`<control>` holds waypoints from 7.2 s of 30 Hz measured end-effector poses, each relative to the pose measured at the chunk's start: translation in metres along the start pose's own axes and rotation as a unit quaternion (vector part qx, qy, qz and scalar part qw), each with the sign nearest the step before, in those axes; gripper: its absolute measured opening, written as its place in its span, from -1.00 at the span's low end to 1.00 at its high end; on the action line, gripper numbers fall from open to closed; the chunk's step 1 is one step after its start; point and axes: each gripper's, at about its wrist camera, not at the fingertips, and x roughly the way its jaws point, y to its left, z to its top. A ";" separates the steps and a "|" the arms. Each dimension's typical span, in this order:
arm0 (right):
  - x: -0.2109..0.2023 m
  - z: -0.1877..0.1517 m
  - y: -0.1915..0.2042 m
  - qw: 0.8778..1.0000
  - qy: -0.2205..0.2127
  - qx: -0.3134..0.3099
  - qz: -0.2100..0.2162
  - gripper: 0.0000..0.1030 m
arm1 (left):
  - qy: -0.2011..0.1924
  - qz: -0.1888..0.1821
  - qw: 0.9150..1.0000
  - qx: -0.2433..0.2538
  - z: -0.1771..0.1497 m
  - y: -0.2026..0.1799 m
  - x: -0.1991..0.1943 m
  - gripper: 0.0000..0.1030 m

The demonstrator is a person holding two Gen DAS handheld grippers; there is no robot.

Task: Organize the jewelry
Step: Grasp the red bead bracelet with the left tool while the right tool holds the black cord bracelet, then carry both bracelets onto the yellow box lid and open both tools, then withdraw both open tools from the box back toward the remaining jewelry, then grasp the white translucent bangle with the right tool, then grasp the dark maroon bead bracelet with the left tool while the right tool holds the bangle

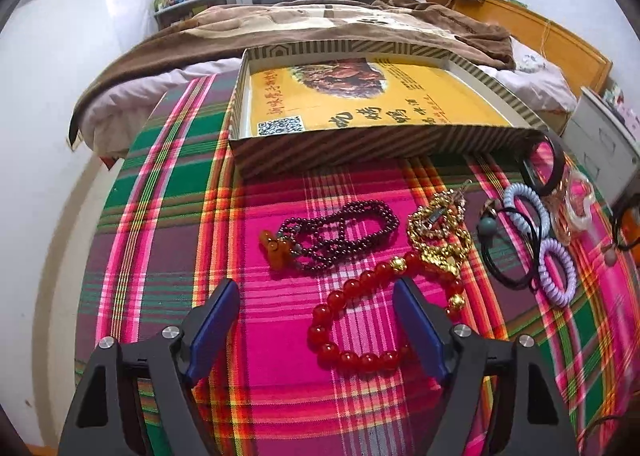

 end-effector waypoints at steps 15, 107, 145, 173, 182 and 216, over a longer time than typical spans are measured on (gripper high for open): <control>-0.003 -0.002 -0.002 1.000 -0.003 0.011 0.003 -0.51 | -0.001 -0.082 0.996 0.018 -0.010 -0.024 -0.016 -0.82; 0.249 0.170 0.001 0.983 0.100 -0.123 -0.093 -0.12 | -0.010 0.005 0.998 -0.056 0.182 0.030 0.100 0.19; 0.078 0.053 -0.004 0.998 0.029 -0.002 -0.057 0.07 | -0.105 -0.015 0.990 -0.097 0.037 0.019 -0.059 0.62; 0.103 0.037 -0.012 0.986 0.148 0.042 -0.065 -0.18 | -0.069 -0.015 0.988 -0.137 -0.014 0.039 -0.049 0.62; 0.116 0.043 -0.023 0.978 0.168 0.114 -0.039 -0.40 | -0.063 -0.015 0.988 -0.138 -0.017 0.040 -0.048 0.62; 0.056 0.044 -0.041 0.991 0.086 0.097 -0.027 -0.80 | 0.000 0.019 0.997 -0.078 0.025 0.027 0.022 0.62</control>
